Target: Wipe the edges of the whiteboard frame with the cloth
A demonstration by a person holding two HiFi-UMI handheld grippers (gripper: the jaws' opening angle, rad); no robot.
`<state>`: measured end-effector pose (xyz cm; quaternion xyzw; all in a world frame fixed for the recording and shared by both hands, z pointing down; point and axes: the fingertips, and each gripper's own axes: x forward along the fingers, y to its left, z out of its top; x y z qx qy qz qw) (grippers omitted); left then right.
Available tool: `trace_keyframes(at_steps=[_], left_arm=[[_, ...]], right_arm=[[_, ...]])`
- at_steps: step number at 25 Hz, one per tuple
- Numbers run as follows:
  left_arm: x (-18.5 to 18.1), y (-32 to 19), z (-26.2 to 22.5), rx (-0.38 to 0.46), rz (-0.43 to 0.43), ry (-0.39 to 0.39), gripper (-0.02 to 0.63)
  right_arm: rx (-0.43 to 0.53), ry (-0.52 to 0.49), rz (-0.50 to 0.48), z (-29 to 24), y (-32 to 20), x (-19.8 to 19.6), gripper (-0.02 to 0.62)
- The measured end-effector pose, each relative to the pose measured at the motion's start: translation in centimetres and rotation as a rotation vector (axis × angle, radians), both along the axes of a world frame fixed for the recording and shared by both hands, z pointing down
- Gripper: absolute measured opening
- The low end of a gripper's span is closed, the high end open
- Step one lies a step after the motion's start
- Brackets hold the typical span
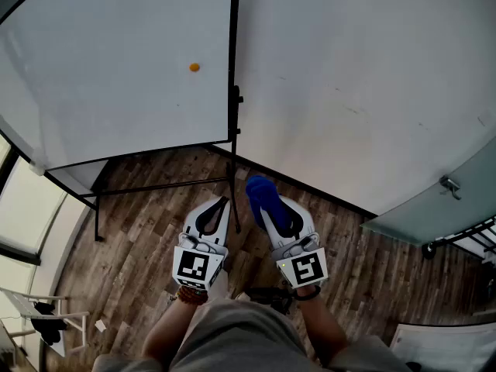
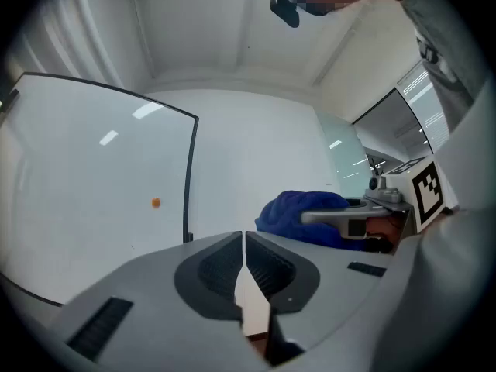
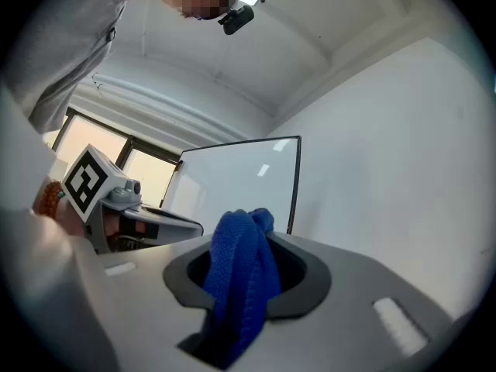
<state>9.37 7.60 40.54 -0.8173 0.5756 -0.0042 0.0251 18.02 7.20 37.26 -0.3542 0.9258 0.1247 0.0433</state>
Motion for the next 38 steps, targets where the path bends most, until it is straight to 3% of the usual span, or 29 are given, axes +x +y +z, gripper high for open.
trace_keyframes(at_steps=[7, 19, 24, 30, 38], left_arm=[[-1.4, -2.7, -0.1, -0.029, 0.036, 0.016, 0.020], [-3.0, -8.8, 0.2, -0.103, 0.255, 0.067, 0.021], [-3.6, -11.2, 0.0, -0.133, 0.364, 0.072, 0.020], [-5.0, -14.4, 0.0, -0.155, 0.455, 0.084, 0.020], [-6.7, -17.1, 0.2, -0.190, 0.563, 0.102, 0.020]], right_arm=[[0.037, 0.024, -0.047, -1.5, -3.3, -1.2, 0.127], [0.071, 0.056, -0.098, -4.2, -11.4, -4.6, 0.129], [0.113, 0.039, -0.131, -7.6, -15.2, -6.0, 0.129], [0.121, -0.078, -0.173, -13.0, -20.3, -7.1, 0.129], [0.248, -0.071, -0.152, -20.8, -25.3, -9.3, 0.129]])
